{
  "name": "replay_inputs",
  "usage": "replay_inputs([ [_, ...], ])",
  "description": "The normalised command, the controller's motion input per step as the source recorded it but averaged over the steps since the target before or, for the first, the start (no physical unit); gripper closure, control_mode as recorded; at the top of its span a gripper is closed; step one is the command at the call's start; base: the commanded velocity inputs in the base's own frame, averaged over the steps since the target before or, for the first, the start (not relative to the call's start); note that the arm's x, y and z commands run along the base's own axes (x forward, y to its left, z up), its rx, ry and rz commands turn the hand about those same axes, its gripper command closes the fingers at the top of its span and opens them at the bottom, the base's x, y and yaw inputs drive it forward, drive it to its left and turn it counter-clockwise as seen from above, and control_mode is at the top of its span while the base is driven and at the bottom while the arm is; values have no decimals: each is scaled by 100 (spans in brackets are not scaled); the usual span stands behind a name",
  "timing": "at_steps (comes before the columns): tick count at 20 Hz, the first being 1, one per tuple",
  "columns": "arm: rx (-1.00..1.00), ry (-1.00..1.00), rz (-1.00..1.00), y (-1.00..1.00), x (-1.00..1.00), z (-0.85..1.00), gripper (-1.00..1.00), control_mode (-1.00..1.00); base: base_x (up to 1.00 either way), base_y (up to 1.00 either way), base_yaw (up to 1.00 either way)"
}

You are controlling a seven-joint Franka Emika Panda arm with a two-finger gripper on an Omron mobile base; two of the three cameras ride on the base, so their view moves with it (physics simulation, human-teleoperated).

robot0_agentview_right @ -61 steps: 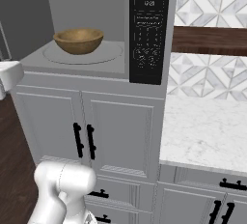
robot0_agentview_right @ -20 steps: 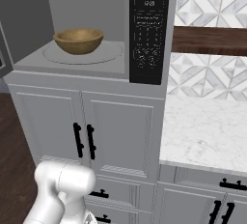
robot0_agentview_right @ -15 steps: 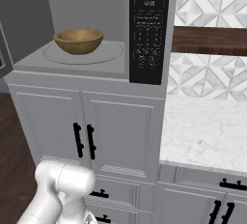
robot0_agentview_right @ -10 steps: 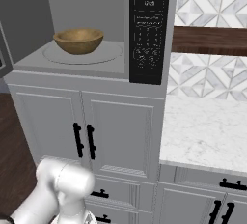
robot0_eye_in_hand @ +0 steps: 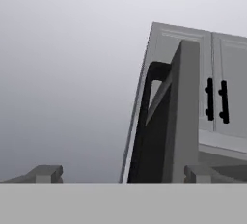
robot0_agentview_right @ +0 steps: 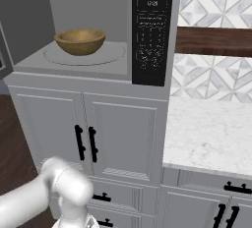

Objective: Open the microwave, place the bowl with waffle inside the microwave, then close the microwave door and turn it on.

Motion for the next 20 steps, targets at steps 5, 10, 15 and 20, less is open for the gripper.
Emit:
replay_inputs([
  [5, 0, 0, -46, 0, 0, -9, -100, -100, 0, 0, 0],
  [10, 0, 0, -39, 2, 1, 0, -100, -100, 0, 0, 0],
  [15, 0, 0, -29, 2, -9, -1, -100, -100, 0, 0, 0],
  [20, 0, 0, -17, 9, 0, -4, -100, -100, 0, 0, 0],
])
